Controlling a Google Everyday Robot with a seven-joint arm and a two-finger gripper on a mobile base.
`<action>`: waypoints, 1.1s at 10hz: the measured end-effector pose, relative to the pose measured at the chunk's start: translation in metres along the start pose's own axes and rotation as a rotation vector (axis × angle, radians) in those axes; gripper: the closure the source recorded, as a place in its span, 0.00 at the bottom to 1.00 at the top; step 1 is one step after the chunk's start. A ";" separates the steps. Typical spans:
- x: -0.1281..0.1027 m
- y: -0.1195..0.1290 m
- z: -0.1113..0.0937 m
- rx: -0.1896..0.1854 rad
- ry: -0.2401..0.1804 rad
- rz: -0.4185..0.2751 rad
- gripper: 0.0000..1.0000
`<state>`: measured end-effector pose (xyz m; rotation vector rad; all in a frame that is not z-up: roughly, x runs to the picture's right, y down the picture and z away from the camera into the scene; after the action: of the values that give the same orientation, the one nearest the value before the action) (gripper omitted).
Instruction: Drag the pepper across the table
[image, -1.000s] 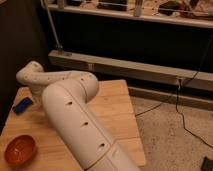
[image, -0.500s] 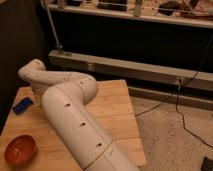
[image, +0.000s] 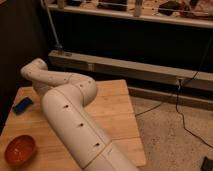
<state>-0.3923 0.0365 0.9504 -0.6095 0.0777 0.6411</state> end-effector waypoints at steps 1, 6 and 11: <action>0.001 0.001 0.003 0.002 0.007 -0.006 0.54; 0.001 0.002 0.007 0.011 0.022 -0.021 0.54; 0.010 -0.008 0.007 0.041 0.044 -0.029 0.54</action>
<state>-0.3799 0.0406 0.9580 -0.5847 0.1228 0.5965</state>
